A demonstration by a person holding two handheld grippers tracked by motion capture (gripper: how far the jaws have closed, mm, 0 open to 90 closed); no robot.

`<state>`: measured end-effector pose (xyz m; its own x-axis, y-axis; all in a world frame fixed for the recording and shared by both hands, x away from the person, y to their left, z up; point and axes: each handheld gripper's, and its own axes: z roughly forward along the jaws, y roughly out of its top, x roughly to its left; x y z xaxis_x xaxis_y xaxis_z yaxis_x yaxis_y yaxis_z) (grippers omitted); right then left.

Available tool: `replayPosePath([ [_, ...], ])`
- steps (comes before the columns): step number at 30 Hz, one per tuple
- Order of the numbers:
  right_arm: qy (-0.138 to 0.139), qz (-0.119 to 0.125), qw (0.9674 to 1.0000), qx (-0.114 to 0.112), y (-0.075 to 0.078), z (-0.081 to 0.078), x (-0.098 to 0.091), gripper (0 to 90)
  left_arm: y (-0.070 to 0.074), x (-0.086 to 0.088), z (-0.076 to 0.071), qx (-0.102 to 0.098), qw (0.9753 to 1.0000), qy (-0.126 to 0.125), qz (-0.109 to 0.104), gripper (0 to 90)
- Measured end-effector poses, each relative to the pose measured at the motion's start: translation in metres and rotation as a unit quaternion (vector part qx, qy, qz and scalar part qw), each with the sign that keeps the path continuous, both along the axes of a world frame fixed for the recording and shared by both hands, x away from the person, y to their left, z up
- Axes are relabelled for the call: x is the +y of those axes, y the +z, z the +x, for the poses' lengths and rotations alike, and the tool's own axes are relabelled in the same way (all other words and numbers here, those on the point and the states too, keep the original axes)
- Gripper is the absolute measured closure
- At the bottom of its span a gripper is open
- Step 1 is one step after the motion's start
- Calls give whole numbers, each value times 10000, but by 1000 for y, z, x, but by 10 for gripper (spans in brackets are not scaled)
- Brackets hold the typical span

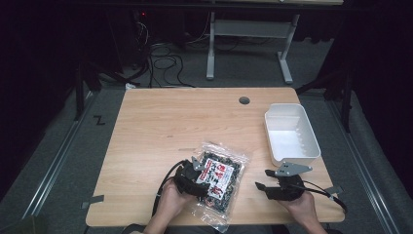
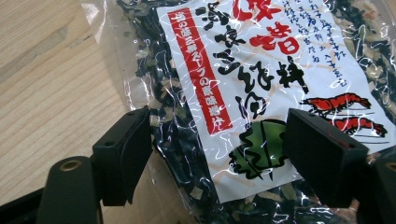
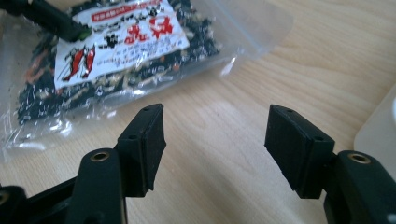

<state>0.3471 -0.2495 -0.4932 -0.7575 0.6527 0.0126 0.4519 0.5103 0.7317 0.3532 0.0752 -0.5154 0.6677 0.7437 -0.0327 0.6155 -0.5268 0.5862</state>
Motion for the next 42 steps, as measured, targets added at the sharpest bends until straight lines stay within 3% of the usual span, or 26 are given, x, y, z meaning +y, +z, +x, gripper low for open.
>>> replayPosePath([
  [5,-139,108,9998,-33,4,9,1,387,0,-1,0,13,10000,-72,11,243],
  [11,-109,74,9998,-116,14,18,9,404,1,-2,-3,19,9999,-162,20,243],
  [20,-93,21,9999,129,20,52,34,397,0,-2,-2,41,9998,-184,-2,241],
  [21,-152,-131,9996,181,20,59,40,380,0,-1,-2,51,9998,-185,-8,240],
  [23,-138,-215,9995,169,20,62,44,379,0,-1,-2,56,9998,-187,-10,239],
  [28,-241,-260,9987,378,19,81,57,376,0,-2,-2,25,9998,-183,8,236],
  [32,-269,-157,9981,537,13,90,63,383,0,-1,-2,20,9999,-170,-17,234],
  [39,-338,-382,9961,721,1,100,66,406,0,-1,-2,21,9998,-173,-26,230],
  [42,-175,-445,9942,965,-4,101,70,472,-1,0,-1,15,9999,-143,-33,231],
])
